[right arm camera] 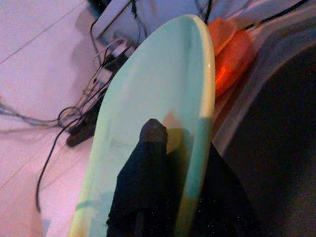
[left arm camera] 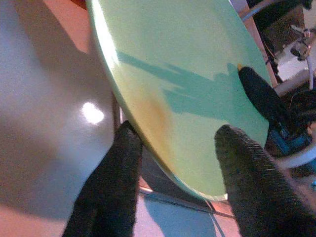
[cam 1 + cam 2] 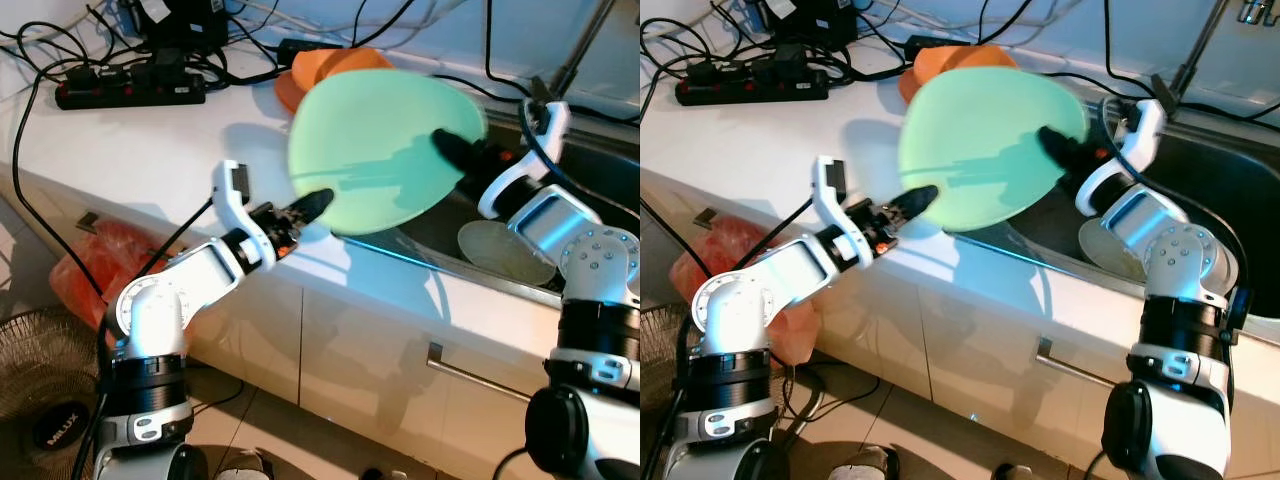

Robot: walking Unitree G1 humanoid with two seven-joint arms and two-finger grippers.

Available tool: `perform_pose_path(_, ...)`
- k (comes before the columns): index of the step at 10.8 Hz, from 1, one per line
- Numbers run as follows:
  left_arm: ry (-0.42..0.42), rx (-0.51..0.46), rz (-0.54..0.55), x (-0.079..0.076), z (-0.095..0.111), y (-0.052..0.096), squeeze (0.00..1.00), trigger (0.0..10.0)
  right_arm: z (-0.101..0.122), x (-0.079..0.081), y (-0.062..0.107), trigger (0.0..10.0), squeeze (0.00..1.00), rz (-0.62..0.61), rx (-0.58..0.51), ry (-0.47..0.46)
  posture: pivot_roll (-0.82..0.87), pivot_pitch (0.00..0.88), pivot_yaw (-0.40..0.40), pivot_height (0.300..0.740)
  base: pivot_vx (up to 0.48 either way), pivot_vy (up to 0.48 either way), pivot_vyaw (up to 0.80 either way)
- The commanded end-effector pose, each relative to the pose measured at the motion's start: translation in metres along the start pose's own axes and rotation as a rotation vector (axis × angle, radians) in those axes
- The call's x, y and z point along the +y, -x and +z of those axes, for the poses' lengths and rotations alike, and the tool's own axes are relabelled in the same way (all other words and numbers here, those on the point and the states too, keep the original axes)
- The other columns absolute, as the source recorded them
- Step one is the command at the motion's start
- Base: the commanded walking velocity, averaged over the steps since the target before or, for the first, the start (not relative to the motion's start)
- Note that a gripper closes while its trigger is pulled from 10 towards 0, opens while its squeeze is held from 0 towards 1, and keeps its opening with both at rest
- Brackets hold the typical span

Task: Kitchen organization

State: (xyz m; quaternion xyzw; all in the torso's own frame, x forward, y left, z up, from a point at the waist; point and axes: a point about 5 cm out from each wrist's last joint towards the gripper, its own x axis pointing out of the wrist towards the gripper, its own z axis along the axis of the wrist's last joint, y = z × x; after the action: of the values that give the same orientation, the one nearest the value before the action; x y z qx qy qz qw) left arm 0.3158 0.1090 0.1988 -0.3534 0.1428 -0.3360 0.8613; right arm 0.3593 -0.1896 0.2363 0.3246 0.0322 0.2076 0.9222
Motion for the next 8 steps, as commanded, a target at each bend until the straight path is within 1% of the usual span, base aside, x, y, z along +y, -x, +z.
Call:
perform_pose_path(1, -0.075, -0.043, -0.114, -0.023, 0.010, -0.001, 1.00, 10.0, 0.005, -0.010, 0.001, 0.0, 0.00, -0.098, -0.027, 0.031, 0.13, 0.091, -0.019, 0.740, 0.000, 0.000, 0.00)
perform_pose_path(4, -0.188, -0.018, -0.099, -0.025, 0.008, -0.001, 1.00, 10.0, 0.016, -0.027, 0.003, 0.0, 0.00, -0.203, -0.135, 0.003, 0.13, 0.095, -0.022, 0.740, 0.000, 0.000, 0.00)
perform_pose_path(5, -0.195, -0.018, -0.098, -0.024, 0.008, -0.002, 1.00, 10.0, 0.020, -0.037, 0.006, 0.0, 0.00, -0.252, -0.175, -0.012, 0.13, 0.095, -0.022, 0.740, 0.000, 0.000, 0.00)
perform_pose_path(7, -0.199, -0.017, -0.101, -0.023, 0.007, -0.001, 1.00, 10.0, 0.019, -0.046, 0.010, 0.0, 0.00, -0.290, -0.184, -0.015, 0.13, 0.096, -0.020, 0.740, 0.000, 0.000, 0.00)
perform_pose_path(8, -0.220, -0.015, -0.100, -0.024, 0.007, -0.002, 1.00, 10.0, 0.020, -0.048, 0.011, 0.0, 0.00, -0.293, -0.193, -0.016, 0.13, 0.096, -0.020, 0.740, 0.000, 0.000, 0.00)
